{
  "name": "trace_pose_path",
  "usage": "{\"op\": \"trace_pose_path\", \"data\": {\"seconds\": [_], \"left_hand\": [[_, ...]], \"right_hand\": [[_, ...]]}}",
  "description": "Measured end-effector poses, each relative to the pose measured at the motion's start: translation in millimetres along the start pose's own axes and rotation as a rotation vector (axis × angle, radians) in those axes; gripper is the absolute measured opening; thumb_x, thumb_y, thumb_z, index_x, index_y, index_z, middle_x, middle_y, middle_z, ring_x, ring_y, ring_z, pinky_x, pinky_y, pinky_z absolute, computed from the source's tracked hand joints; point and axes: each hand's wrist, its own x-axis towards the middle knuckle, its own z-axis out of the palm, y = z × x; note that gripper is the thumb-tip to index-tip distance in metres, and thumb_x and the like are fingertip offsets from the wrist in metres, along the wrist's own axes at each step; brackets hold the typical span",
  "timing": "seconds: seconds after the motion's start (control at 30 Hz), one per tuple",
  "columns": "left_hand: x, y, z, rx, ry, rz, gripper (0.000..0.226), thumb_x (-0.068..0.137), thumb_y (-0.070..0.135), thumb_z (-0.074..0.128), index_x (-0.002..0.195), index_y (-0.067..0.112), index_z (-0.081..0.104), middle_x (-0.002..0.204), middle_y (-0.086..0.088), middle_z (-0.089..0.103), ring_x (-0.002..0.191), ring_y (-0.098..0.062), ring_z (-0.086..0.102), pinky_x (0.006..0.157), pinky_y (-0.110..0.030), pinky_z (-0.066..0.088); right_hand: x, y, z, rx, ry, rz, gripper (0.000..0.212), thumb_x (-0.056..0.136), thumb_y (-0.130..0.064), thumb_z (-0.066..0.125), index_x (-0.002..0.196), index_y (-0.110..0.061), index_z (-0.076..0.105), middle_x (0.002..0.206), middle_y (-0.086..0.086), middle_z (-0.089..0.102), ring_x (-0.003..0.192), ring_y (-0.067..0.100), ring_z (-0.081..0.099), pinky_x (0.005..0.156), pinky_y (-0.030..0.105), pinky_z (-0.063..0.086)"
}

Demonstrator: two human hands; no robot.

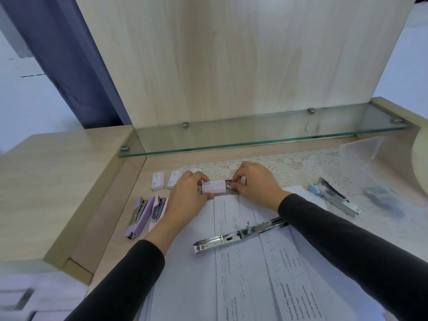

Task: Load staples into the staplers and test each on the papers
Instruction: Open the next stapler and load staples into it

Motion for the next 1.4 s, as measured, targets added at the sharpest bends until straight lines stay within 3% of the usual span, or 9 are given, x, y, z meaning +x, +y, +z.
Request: {"op": "trace_pose_path", "data": {"seconds": [0.17, 0.3, 0.43, 0.67, 0.8, 0.93, 1.07, 1.27, 1.4], "left_hand": [[0, -1, 1, 0.007, 0.005, 0.017, 0.033, 0.074, 0.023, 0.075, 0.103, 0.016, 0.060, 0.094, 0.003, 0.049, 0.079, -0.013, 0.046, 0.066, -0.025, 0.040], [0, -1, 2, 0.009, 0.007, 0.019, 0.035, 0.074, 0.024, 0.075, 0.104, 0.015, 0.060, 0.098, 0.000, 0.052, 0.081, -0.014, 0.048, 0.067, -0.026, 0.041], [-1, -1, 1, 0.020, 0.000, 0.018, 0.036, 0.074, 0.025, 0.074, 0.105, 0.016, 0.060, 0.100, -0.002, 0.053, 0.084, -0.016, 0.051, 0.068, -0.027, 0.042], [-1, -3, 1, 0.004, -0.005, 0.004, 0.034, 0.075, 0.025, 0.073, 0.106, 0.018, 0.061, 0.091, 0.003, 0.049, 0.080, -0.015, 0.049, 0.067, -0.026, 0.042], [-2, -3, 1, -0.027, 0.004, -0.013, 0.033, 0.075, 0.025, 0.074, 0.105, 0.019, 0.064, 0.088, 0.002, 0.052, 0.082, -0.018, 0.052, 0.069, -0.028, 0.045], [-2, -6, 0, -0.054, 0.018, -0.033, 0.037, 0.072, 0.028, 0.077, 0.106, 0.017, 0.066, 0.102, -0.005, 0.053, 0.095, -0.020, 0.052, 0.081, -0.031, 0.046], [-1, -6, 0, -0.071, 0.011, -0.035, 0.037, 0.071, 0.026, 0.077, 0.105, 0.016, 0.066, 0.108, -0.007, 0.054, 0.098, -0.022, 0.052, 0.085, -0.035, 0.047], [-2, -6, 0, -0.066, 0.000, -0.041, 0.036, 0.073, 0.026, 0.075, 0.107, 0.017, 0.065, 0.110, -0.006, 0.054, 0.100, -0.021, 0.052, 0.086, -0.034, 0.046], [-3, -4, 0, -0.077, 0.015, -0.034, 0.037, 0.074, 0.026, 0.074, 0.108, 0.015, 0.063, 0.109, -0.006, 0.058, 0.097, -0.019, 0.054, 0.085, -0.034, 0.047]], "right_hand": [[4, -8, 9, -0.068, 0.037, 0.072, 0.021, 0.083, -0.026, 0.061, 0.087, -0.007, 0.071, 0.101, 0.007, 0.054, 0.082, 0.021, 0.052, 0.063, 0.027, 0.036], [8, -12, 7, -0.047, 0.028, 0.057, 0.013, 0.082, -0.012, 0.059, 0.083, -0.006, 0.070, 0.102, 0.008, 0.054, 0.074, 0.018, 0.047, 0.057, 0.024, 0.033], [8, -9, 7, 0.018, 0.013, 0.046, 0.012, 0.082, -0.008, 0.058, 0.080, -0.006, 0.069, 0.099, 0.008, 0.056, 0.077, 0.017, 0.046, 0.065, 0.026, 0.034], [4, 3, -3, 0.497, 0.084, 0.240, 0.013, 0.082, -0.001, 0.060, 0.070, -0.007, 0.062, 0.071, 0.001, 0.059, 0.066, 0.013, 0.054, 0.049, 0.009, 0.045], [0, 2, -5, 0.744, 0.111, 0.312, 0.023, 0.082, 0.001, 0.061, 0.063, -0.011, 0.057, 0.073, 0.010, 0.057, 0.060, 0.019, 0.060, 0.041, 0.020, 0.053], [2, 5, -2, 0.646, 0.197, 0.309, 0.024, 0.083, 0.000, 0.059, 0.065, -0.016, 0.057, 0.080, 0.014, 0.063, 0.066, 0.027, 0.065, 0.052, 0.031, 0.058], [4, 7, -3, 0.748, 0.284, 0.329, 0.026, 0.084, 0.003, 0.053, 0.066, -0.015, 0.053, 0.078, 0.017, 0.063, 0.064, 0.028, 0.065, 0.067, 0.037, 0.058], [-2, 14, -8, 0.785, 0.280, 0.325, 0.027, 0.081, 0.009, 0.051, 0.070, -0.016, 0.048, 0.060, 0.009, 0.057, 0.040, 0.010, 0.057, 0.048, 0.026, 0.054], [-5, 18, -7, 0.580, 0.151, 0.303, 0.034, 0.084, 0.008, 0.046, 0.063, -0.014, 0.061, 0.057, 0.004, 0.057, 0.046, 0.013, 0.056, 0.047, 0.016, 0.051]]}}
